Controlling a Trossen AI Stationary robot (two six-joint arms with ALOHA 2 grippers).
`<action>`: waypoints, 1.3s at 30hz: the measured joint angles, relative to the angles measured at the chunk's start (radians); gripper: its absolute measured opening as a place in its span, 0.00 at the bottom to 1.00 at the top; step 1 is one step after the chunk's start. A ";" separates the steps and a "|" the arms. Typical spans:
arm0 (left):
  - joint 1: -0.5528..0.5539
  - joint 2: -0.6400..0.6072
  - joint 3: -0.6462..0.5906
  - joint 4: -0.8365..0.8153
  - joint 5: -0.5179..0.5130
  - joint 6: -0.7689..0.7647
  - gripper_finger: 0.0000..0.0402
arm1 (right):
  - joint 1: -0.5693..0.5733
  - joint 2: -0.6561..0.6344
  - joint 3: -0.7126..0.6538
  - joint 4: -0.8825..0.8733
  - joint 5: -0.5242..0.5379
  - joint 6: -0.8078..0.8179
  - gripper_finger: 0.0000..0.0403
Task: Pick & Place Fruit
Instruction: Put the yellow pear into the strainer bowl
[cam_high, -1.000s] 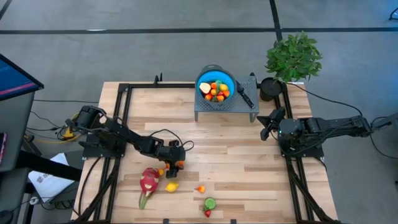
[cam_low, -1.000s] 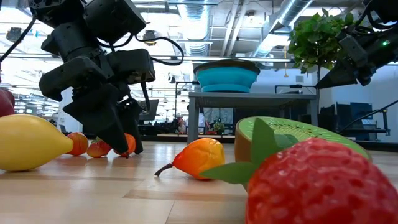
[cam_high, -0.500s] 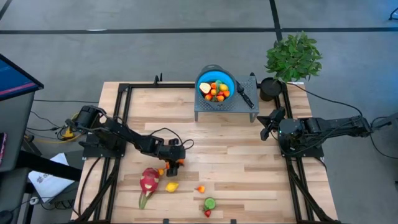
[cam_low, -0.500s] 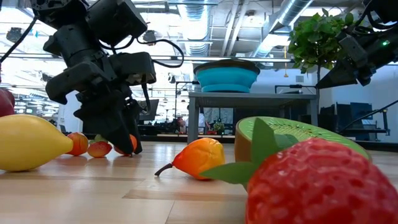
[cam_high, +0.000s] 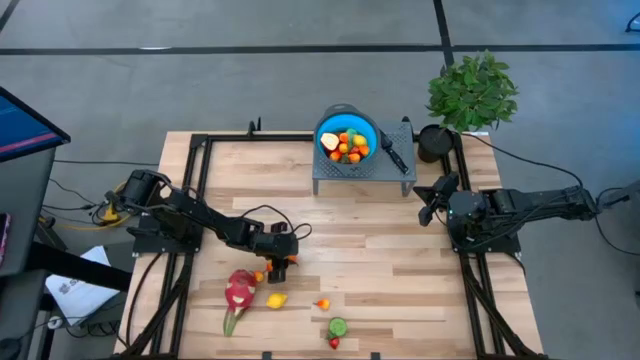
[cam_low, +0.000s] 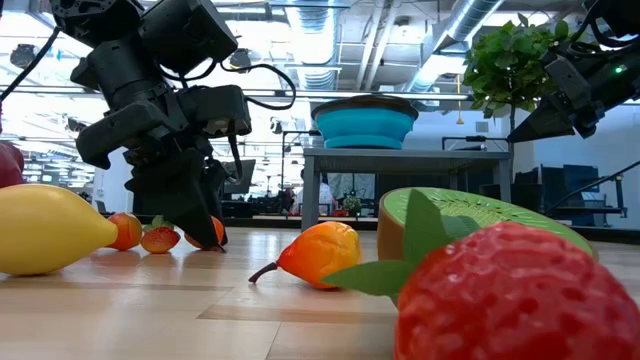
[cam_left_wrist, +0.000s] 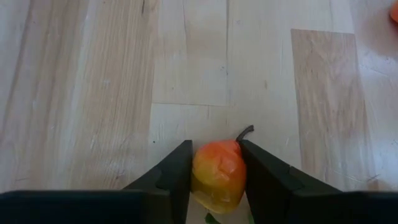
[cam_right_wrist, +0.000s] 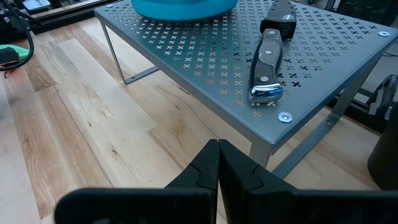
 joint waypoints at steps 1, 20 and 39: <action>0.000 0.000 0.000 0.000 0.000 0.000 0.30 | 0.000 0.000 0.000 0.000 0.000 0.000 0.00; -0.001 0.001 -0.001 0.004 0.000 0.000 0.30 | 0.000 0.000 0.000 0.000 0.000 0.000 0.00; -0.003 0.006 -0.003 0.150 0.017 -0.002 0.30 | 0.000 0.000 0.000 0.000 0.000 0.000 0.00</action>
